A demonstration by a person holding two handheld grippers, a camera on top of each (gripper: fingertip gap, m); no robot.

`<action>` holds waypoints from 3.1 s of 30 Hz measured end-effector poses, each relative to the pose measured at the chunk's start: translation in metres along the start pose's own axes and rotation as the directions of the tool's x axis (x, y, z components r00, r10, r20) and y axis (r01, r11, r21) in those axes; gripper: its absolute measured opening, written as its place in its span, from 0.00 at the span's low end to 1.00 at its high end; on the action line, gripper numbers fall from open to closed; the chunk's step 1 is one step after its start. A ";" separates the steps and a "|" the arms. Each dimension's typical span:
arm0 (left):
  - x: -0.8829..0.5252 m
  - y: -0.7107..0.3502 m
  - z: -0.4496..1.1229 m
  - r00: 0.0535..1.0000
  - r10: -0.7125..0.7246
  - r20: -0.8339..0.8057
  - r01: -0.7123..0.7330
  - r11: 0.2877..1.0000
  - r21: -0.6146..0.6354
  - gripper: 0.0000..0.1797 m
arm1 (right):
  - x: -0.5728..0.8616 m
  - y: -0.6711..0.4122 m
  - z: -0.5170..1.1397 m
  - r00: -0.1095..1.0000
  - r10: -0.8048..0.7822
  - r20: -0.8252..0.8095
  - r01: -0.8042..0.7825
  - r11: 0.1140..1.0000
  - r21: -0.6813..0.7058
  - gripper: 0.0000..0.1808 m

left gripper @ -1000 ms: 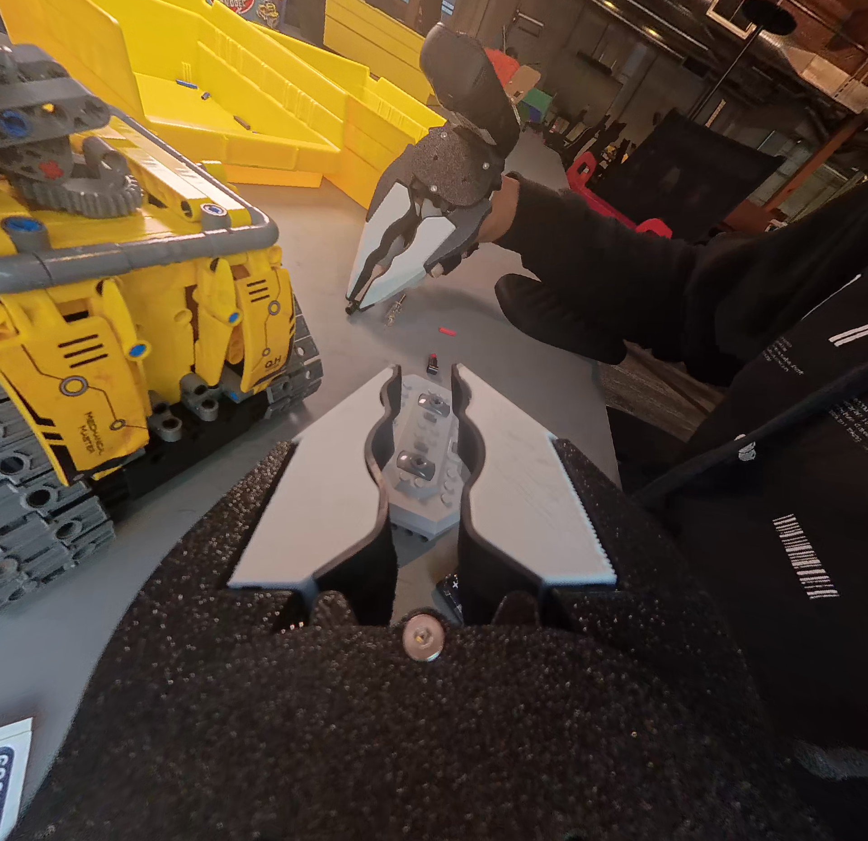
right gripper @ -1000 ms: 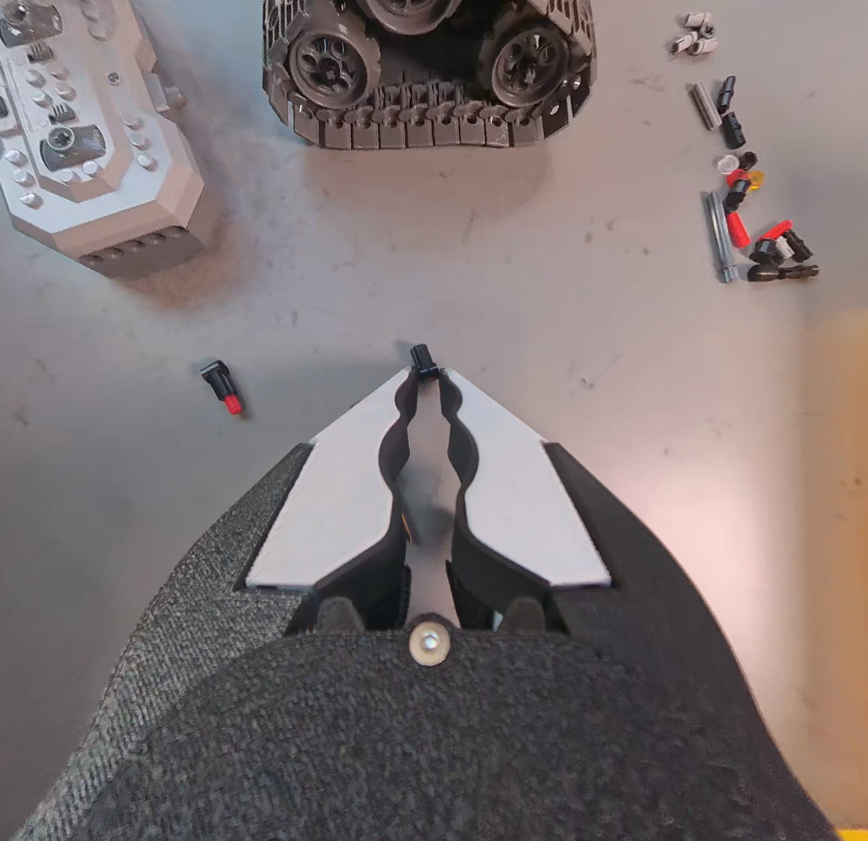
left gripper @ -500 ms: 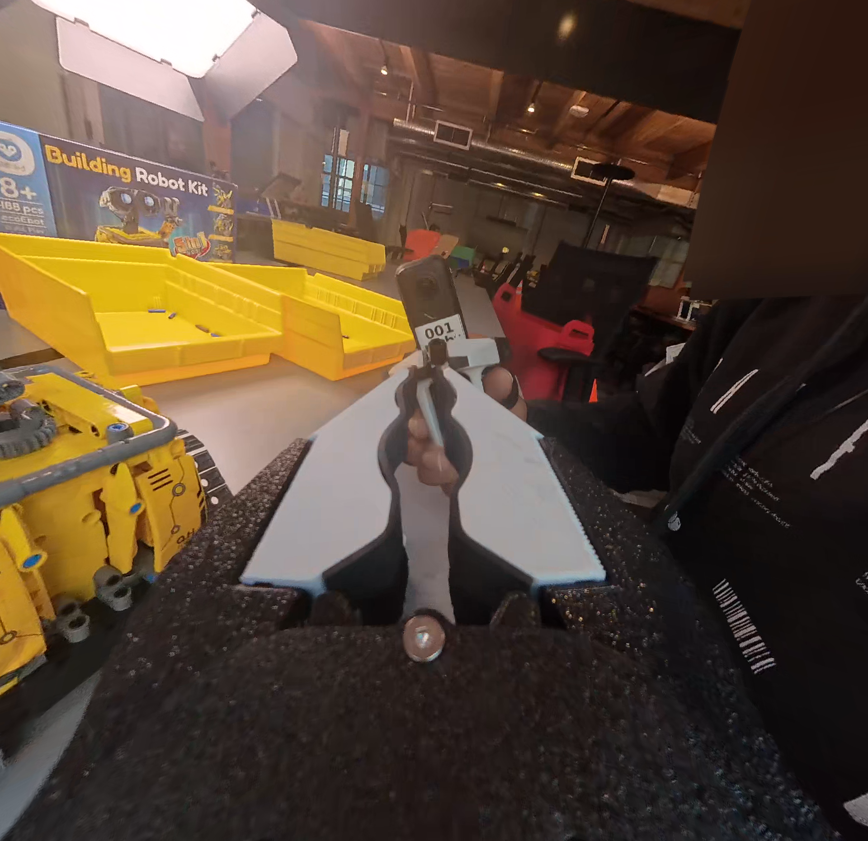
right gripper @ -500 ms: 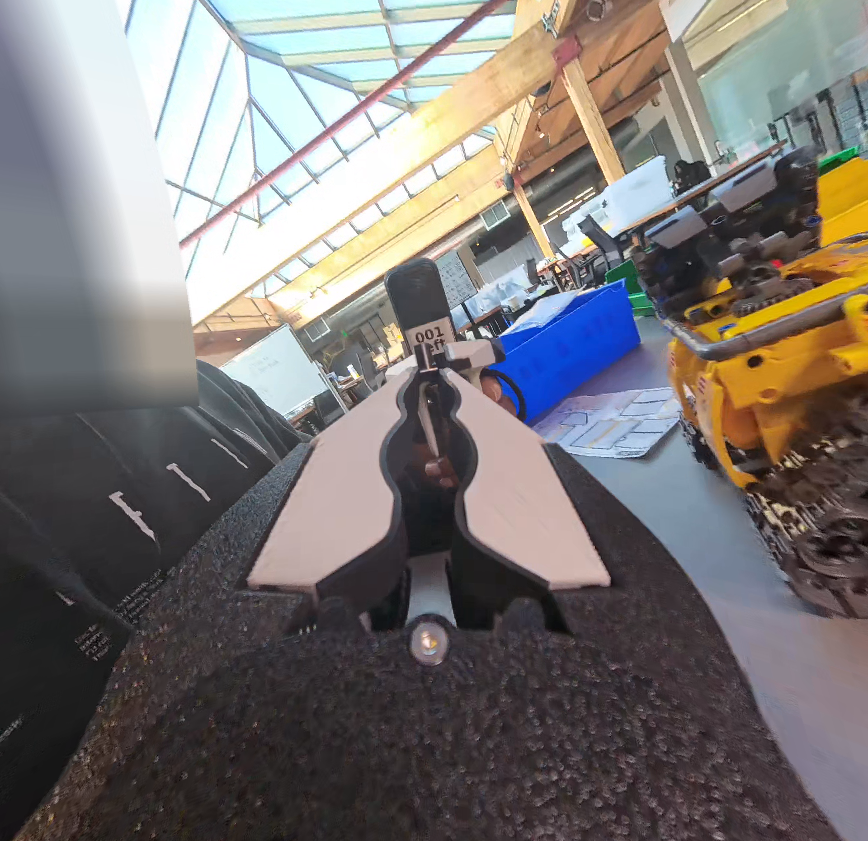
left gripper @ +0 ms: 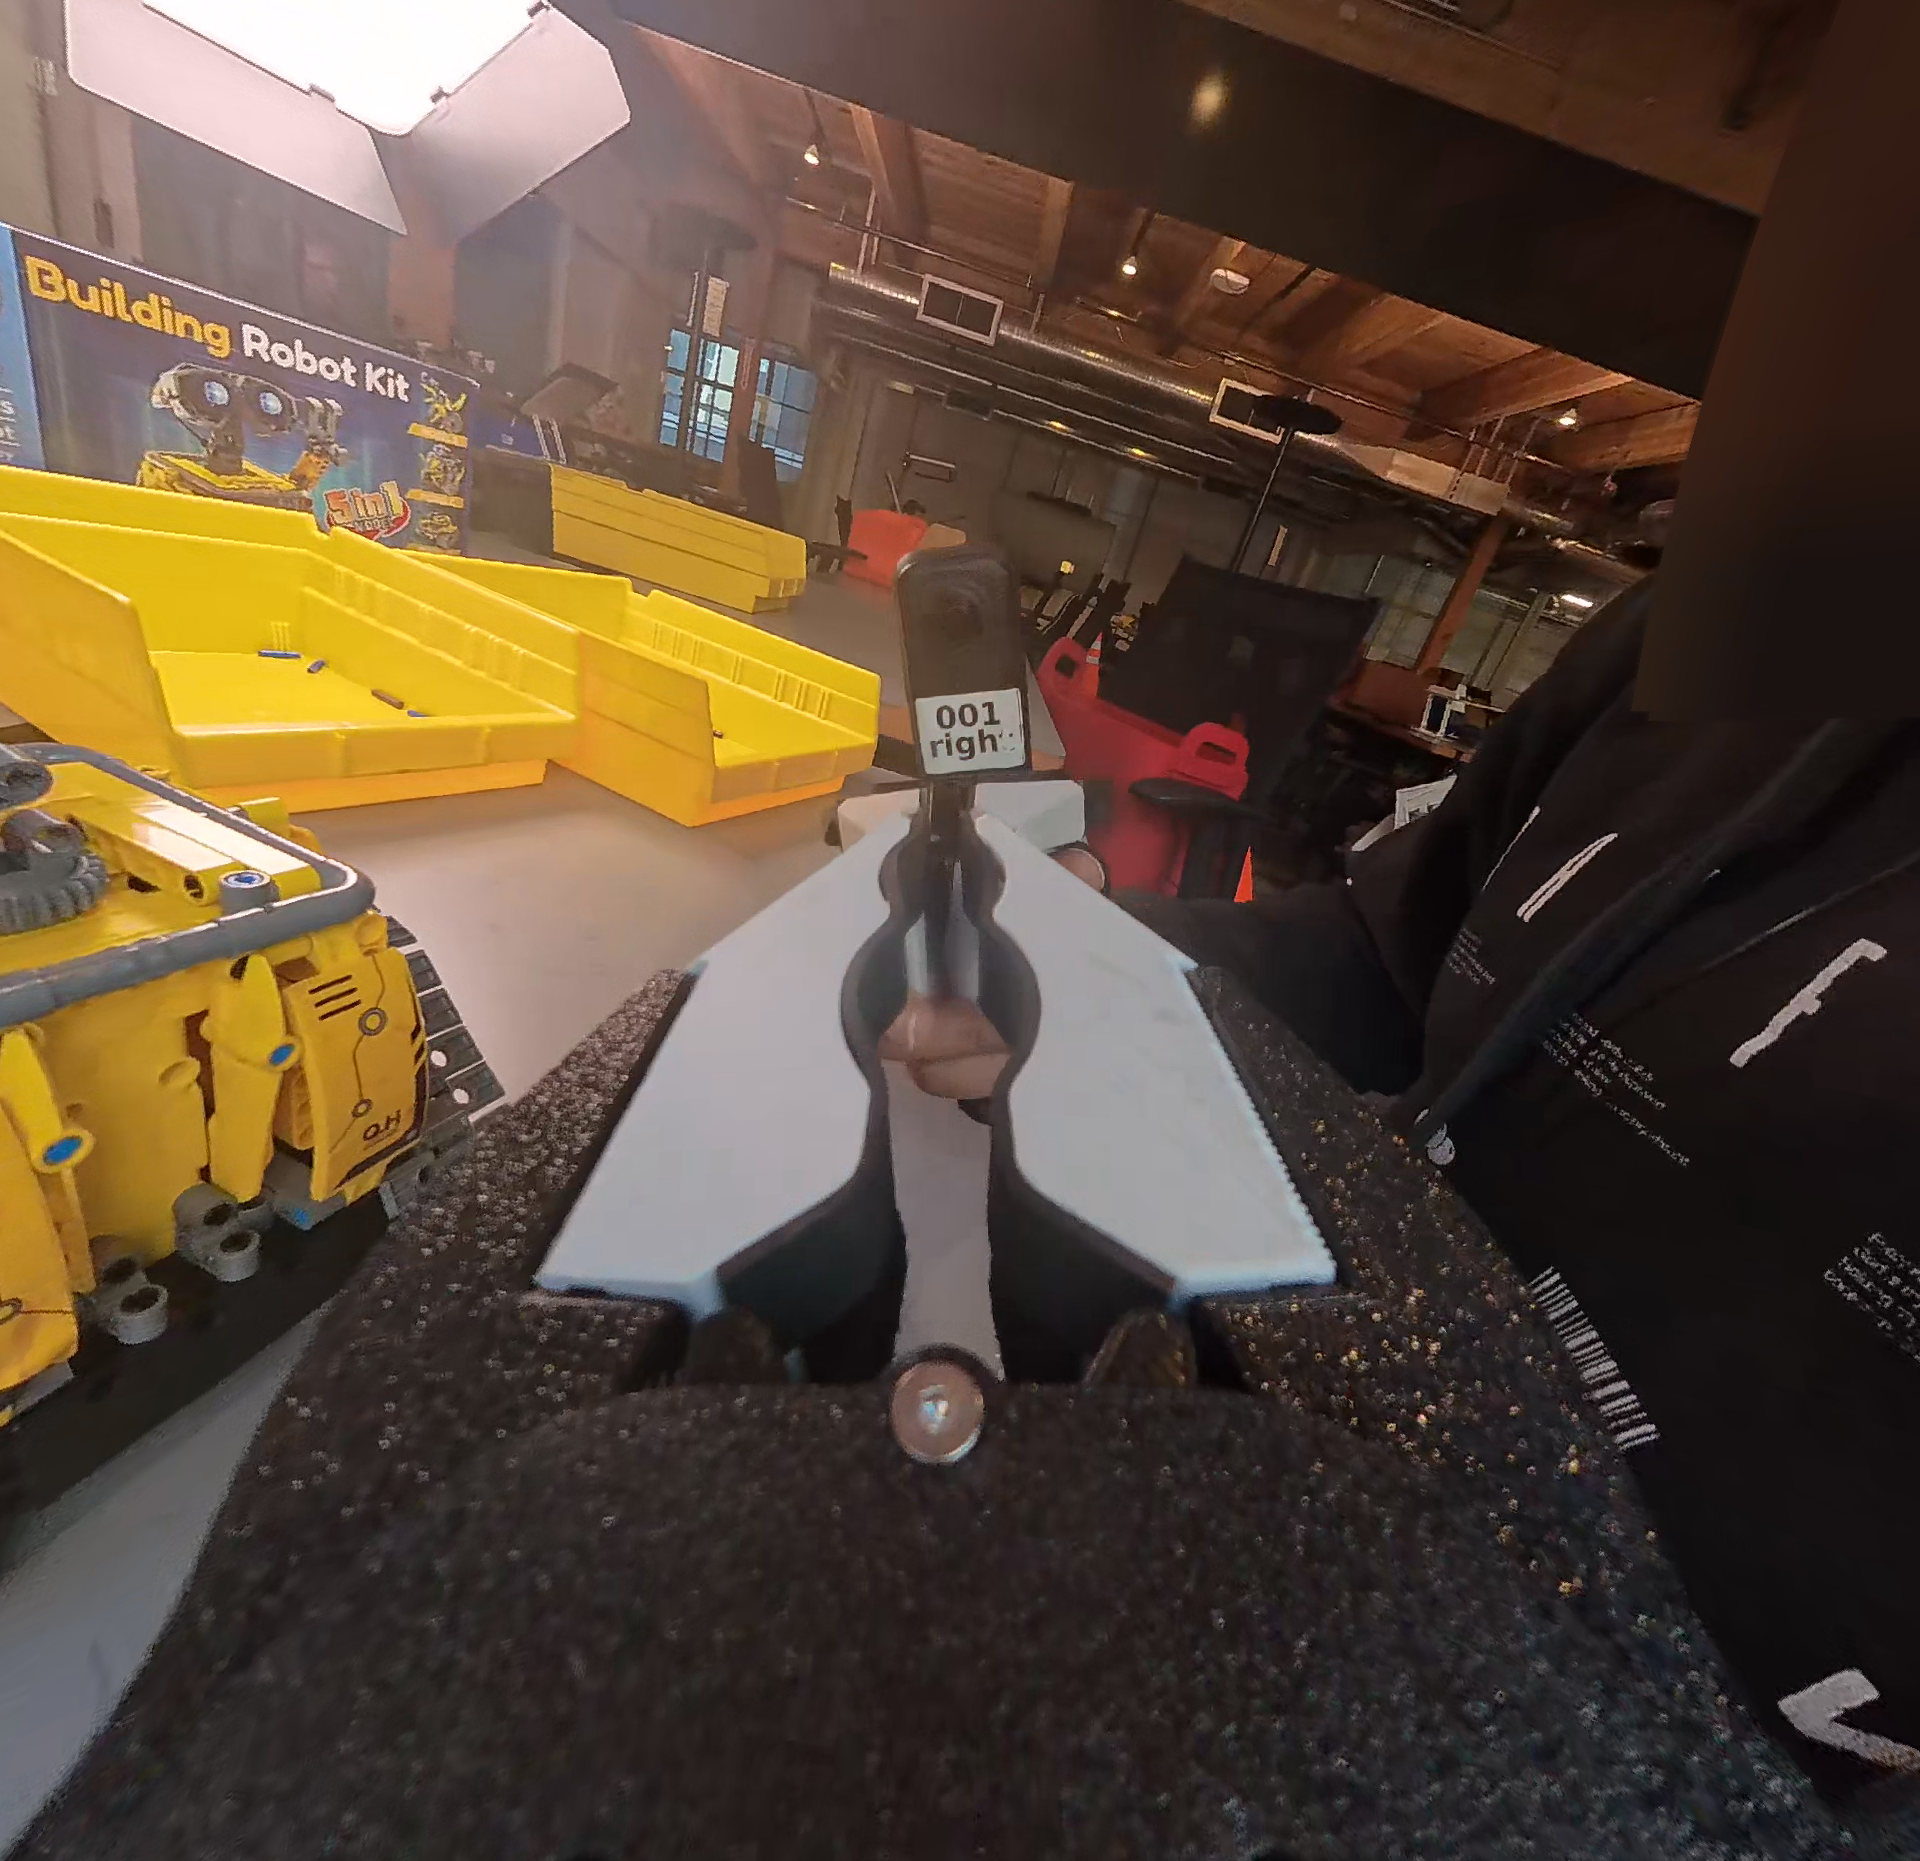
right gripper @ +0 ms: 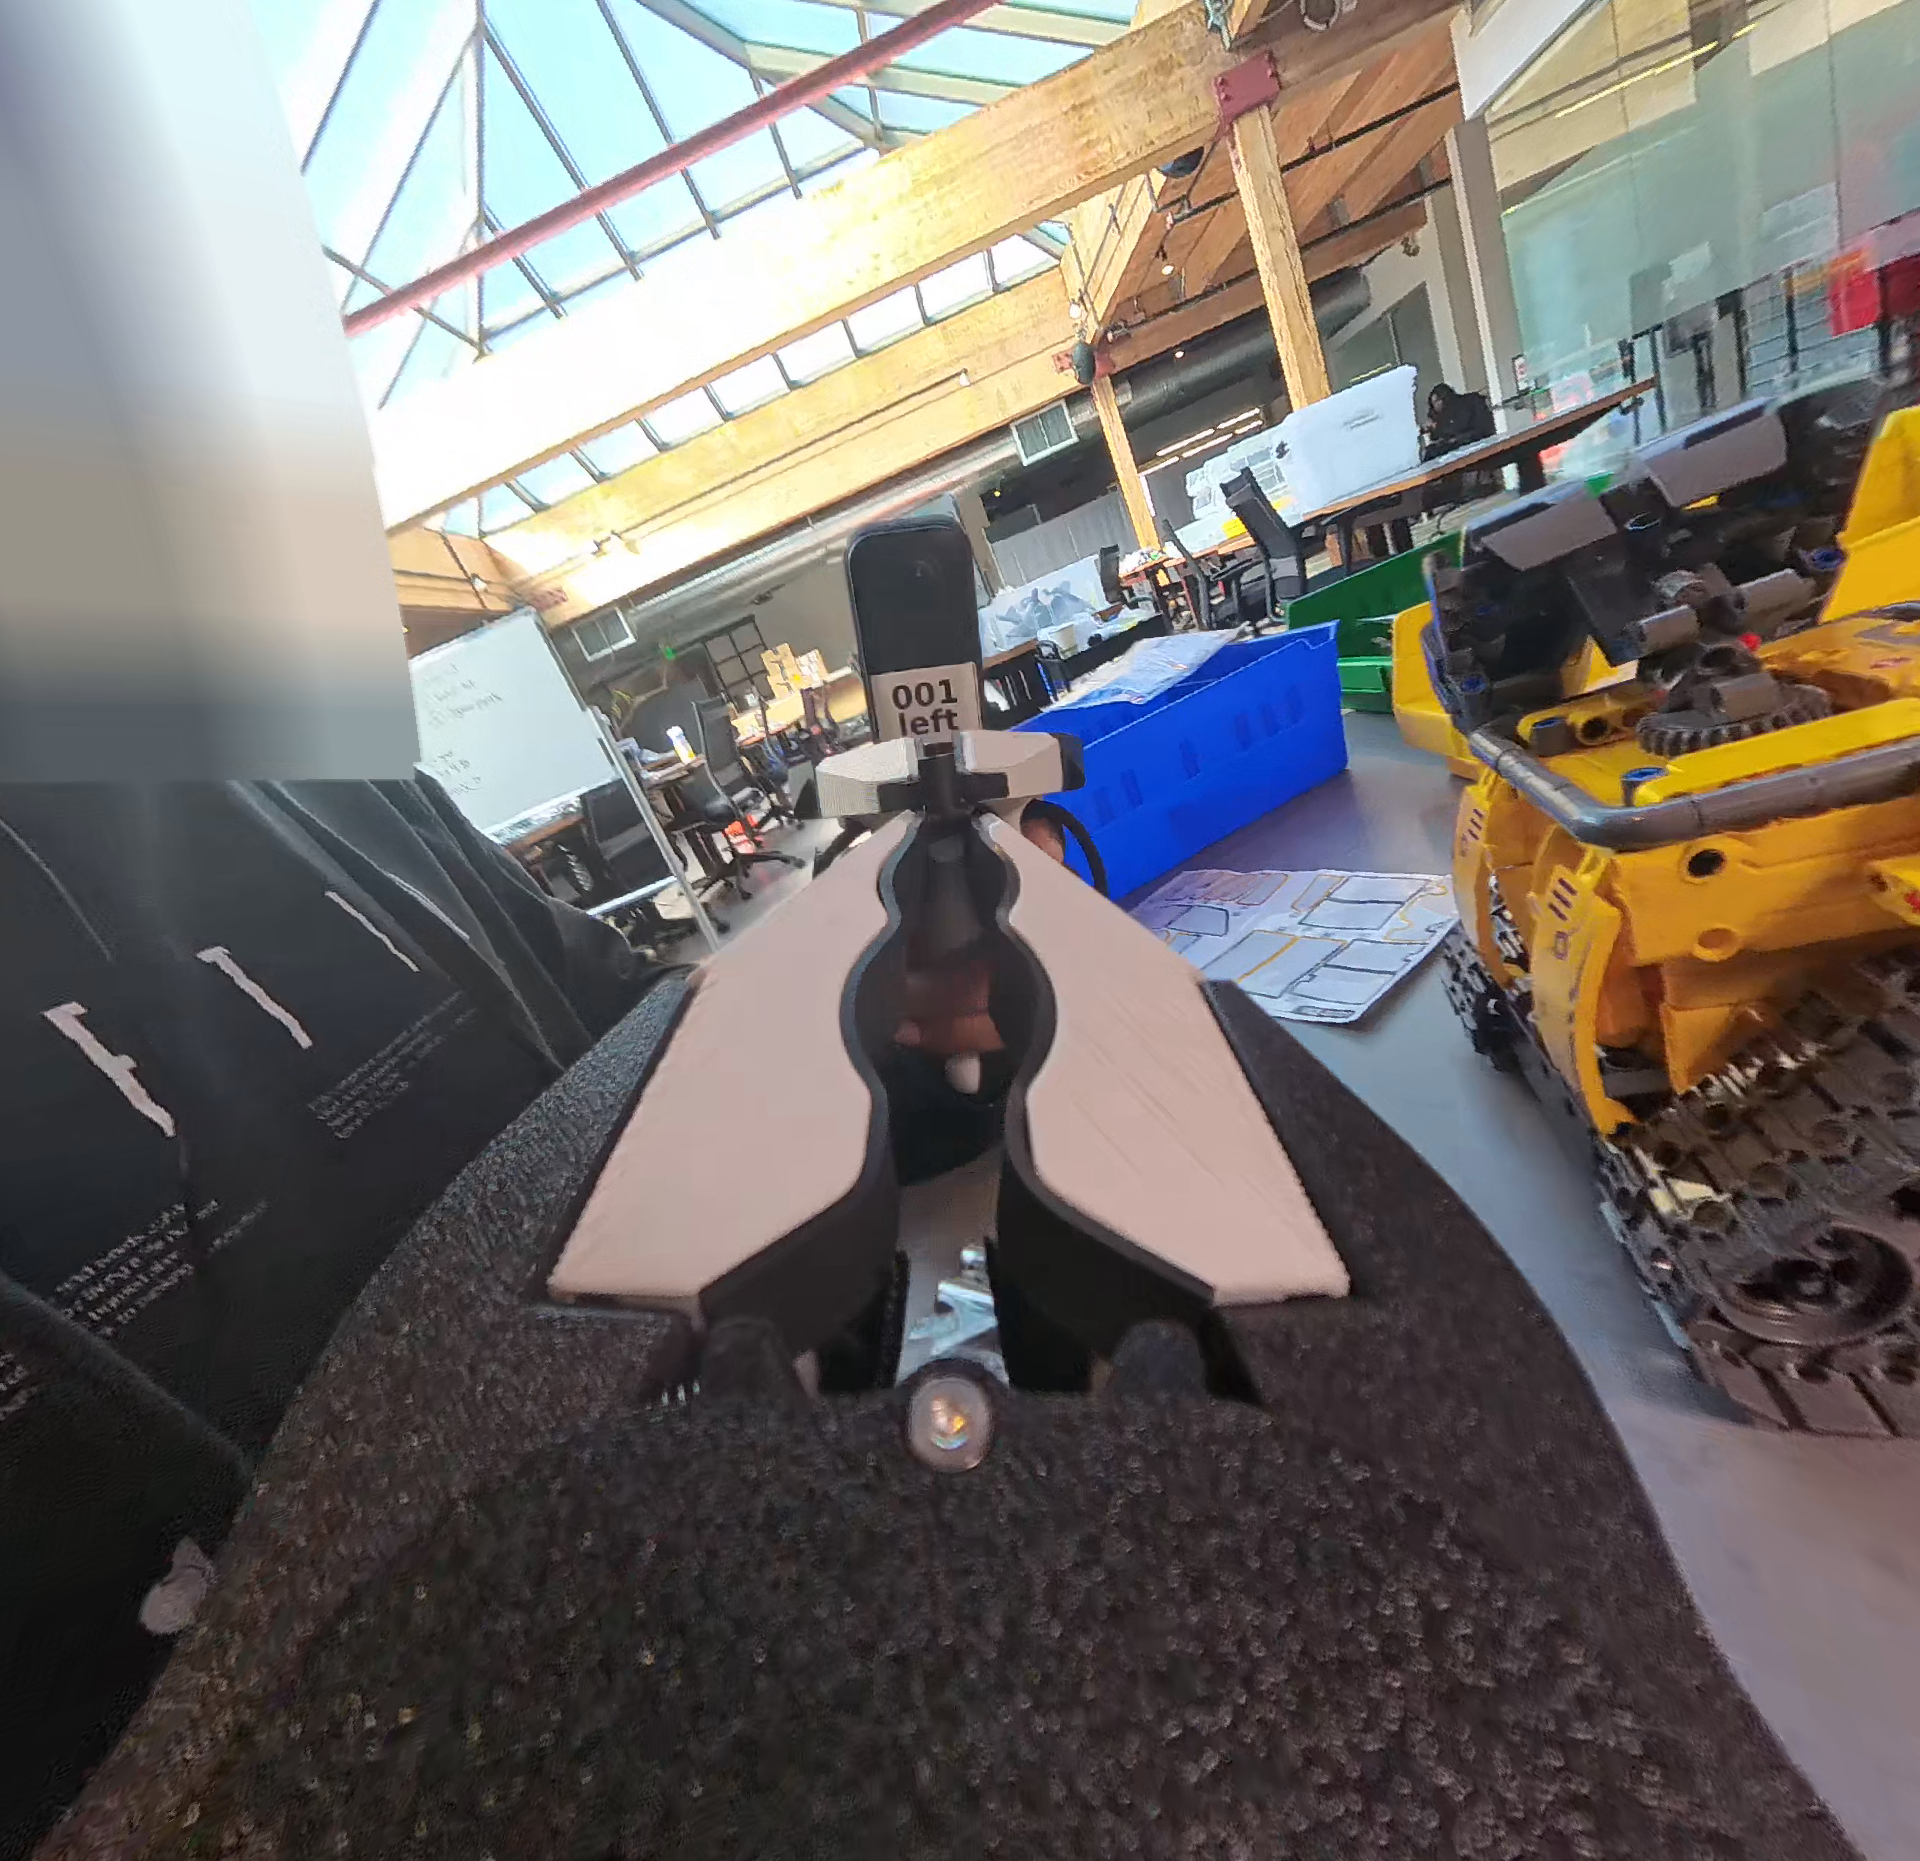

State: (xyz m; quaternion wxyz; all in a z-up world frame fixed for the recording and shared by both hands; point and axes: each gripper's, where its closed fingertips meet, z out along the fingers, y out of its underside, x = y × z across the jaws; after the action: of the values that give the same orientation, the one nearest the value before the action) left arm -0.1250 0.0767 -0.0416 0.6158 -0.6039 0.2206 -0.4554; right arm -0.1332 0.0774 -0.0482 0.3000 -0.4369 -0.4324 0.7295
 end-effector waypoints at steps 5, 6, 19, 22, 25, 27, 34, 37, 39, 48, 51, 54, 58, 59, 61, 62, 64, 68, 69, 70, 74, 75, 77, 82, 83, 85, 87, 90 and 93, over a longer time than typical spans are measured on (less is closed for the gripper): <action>-0.004 0.002 -0.001 0.999 -0.053 -0.003 0.053 0.999 0.002 0.03 | 0.005 0.003 0.000 0.978 -0.189 -0.085 0.183 0.980 -0.076 0.04; -0.004 0.002 -0.001 0.998 -0.057 -0.003 0.057 0.998 0.004 0.04 | 0.006 0.003 0.000 0.970 -0.224 -0.100 0.215 0.972 -0.089 0.04; -0.018 0.014 -0.002 0.951 0.265 0.159 -0.239 0.957 -0.163 0.03 | 0.018 0.015 -0.001 0.944 -0.275 -0.183 0.239 0.951 -0.196 0.05; -0.029 0.015 -0.009 0.846 0.477 0.239 -0.408 0.867 -0.286 0.03 | 0.019 0.013 -0.006 0.971 -0.148 -0.187 0.113 0.976 -0.186 0.11; -0.036 0.020 -0.013 0.743 0.613 0.268 -0.500 0.775 -0.386 0.03 | 0.022 0.010 -0.008 0.972 -0.051 -0.229 0.012 0.985 -0.169 0.12; -0.038 0.024 -0.012 0.675 0.691 0.259 -0.551 0.705 -0.447 0.03 | 0.027 0.014 -0.007 0.960 -0.021 -0.280 -0.032 0.982 -0.185 0.13; -0.040 0.043 -0.007 0.409 0.903 0.135 -0.672 0.398 -0.625 0.03 | 0.035 0.031 -0.001 0.935 0.138 -0.326 -0.208 0.959 -0.190 0.13; -0.040 0.047 -0.007 0.336 0.938 0.086 -0.692 0.308 -0.653 0.02 | 0.037 0.037 -0.003 0.931 0.174 -0.320 -0.245 0.949 -0.197 0.06; -0.035 0.046 -0.005 0.306 0.949 0.076 -0.717 0.282 -0.637 0.02 | 0.033 0.037 -0.004 0.940 0.205 -0.272 -0.261 0.947 -0.189 0.05; -0.005 0.018 -0.001 0.901 0.415 0.130 -0.388 0.902 -0.191 0.12 | 0.005 0.010 -0.022 0.987 0.158 -0.034 -0.161 0.981 -0.110 0.04; 0.004 0.007 -0.002 0.997 0.071 -0.018 -0.072 0.996 -0.058 0.12 | -0.012 0.003 -0.024 1.000 0.003 0.026 0.000 0.993 -0.114 0.04; 0.015 0.006 0.002 0.991 -0.053 -0.125 0.048 0.998 -0.038 0.12 | -0.025 -0.003 -0.022 0.993 -0.097 0.072 0.104 0.990 -0.098 0.04; 0.029 0.008 0.009 0.970 -0.118 -0.214 0.111 0.993 -0.043 0.07 | -0.032 0.000 -0.015 0.983 -0.152 0.102 0.164 0.980 -0.115 0.04; 0.030 0.010 0.009 0.970 -0.115 -0.213 0.106 0.993 -0.052 0.05 | -0.031 0.002 -0.014 0.981 -0.164 0.102 0.177 0.976 -0.125 0.04; 0.029 0.010 0.009 0.974 -0.106 -0.201 0.096 0.994 -0.055 0.04 | -0.030 0.002 -0.013 0.979 -0.176 0.099 0.189 0.973 -0.131 0.04; 0.027 0.011 0.009 0.976 -0.104 -0.192 0.093 0.993 -0.065 0.04 | -0.030 0.003 -0.013 0.978 -0.183 0.095 0.196 0.970 -0.142 0.04; 0.023 0.014 0.009 0.981 -0.102 -0.162 0.089 0.993 -0.081 0.03 | -0.024 0.004 -0.015 0.973 -0.223 0.062 0.231 0.959 -0.165 0.04; 0.012 0.019 0.011 0.985 -0.138 -0.102 0.128 0.987 -0.094 0.03 | -0.012 0.003 -0.017 0.950 -0.309 -0.036 0.295 0.931 -0.215 0.04; 0.010 0.019 0.011 0.984 -0.153 -0.094 0.144 0.985 -0.096 0.03 | -0.009 0.004 -0.019 0.937 -0.343 -0.061 0.319 0.915 -0.245 0.04; 0.007 0.018 0.010 0.982 -0.170 -0.085 0.163 0.983 -0.083 0.03 | -0.006 0.003 -0.024 0.923 -0.376 -0.078 0.342 0.898 -0.275 0.03; -0.009 0.020 0.001 0.982 -0.189 -0.017 0.187 0.979 -0.087 0.03 | 0.021 -0.016 -0.086 0.854 -0.479 -0.205 0.356 0.823 -0.442 0.08; -0.012 0.022 -0.001 0.983 -0.183 0.000 0.182 0.979 -0.095 0.03 | 0.030 -0.013 -0.108 0.841 -0.487 -0.233 0.316 0.794 -0.520 0.09; -0.017 0.030 -0.001 0.988 -0.149 0.034 0.153 0.979 -0.137 0.03 | 0.043 0.005 -0.151 0.840 -0.478 -0.259 0.205 0.720 -0.663 0.09; -0.020 0.047 0.004 0.996 -0.049 0.078 0.067 0.967 -0.247 0.03 | 0.064 0.056 -0.211 0.847 -0.454 -0.278 0.024 0.554 -0.832 0.09; -0.022 0.050 0.005 0.995 -0.032 0.091 0.055 0.962 -0.267 0.03 | 0.070 0.062 -0.217 0.843 -0.439 -0.311 -0.028 0.541 -0.841 0.08; -0.025 0.056 0.005 0.993 -0.001 0.115 0.036 0.954 -0.298 0.03 | 0.079 0.071 -0.222 0.832 -0.433 -0.347 -0.086 0.517 -0.852 0.08; -0.027 0.060 0.004 0.991 0.015 0.135 0.029 0.949 -0.315 0.03 | 0.082 0.077 -0.220 0.827 -0.417 -0.377 -0.123 0.519 -0.846 0.08; -0.032 0.063 0.003 0.987 0.028 0.159 0.027 0.943 -0.333 0.03 | 0.089 0.082 -0.219 0.808 -0.417 -0.416 -0.161 0.523 -0.837 0.08; -0.033 0.064 0.003 0.986 0.024 0.162 0.033 0.941 -0.338 0.03 | 0.094 0.081 -0.220 0.791 -0.411 -0.453 -0.190 0.540 -0.820 0.03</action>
State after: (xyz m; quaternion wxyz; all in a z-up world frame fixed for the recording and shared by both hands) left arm -0.1196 0.0968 -0.1111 0.5174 -0.7369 0.2430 -0.3608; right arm 0.0182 0.1988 -0.2099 0.2239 -0.7015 -0.6351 0.2333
